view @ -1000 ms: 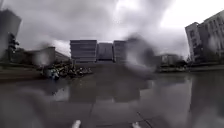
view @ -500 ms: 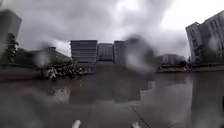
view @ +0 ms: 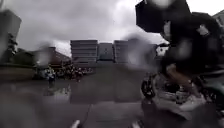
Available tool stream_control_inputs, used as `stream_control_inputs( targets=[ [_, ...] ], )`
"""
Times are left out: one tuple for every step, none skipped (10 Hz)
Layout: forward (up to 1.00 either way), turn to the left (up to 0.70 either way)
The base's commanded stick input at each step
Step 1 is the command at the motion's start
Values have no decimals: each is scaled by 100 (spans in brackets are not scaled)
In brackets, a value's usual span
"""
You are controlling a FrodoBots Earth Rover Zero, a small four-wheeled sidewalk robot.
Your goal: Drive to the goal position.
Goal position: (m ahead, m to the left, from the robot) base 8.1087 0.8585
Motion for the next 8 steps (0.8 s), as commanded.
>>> stream_control_inputs(
  targets=[
    [70, 0],
    [70, 1],
    [70, 6],
    [70, 15],
    [70, 23],
    [70, 17],
    [70, 10],
    [70, 2]
  ],
)
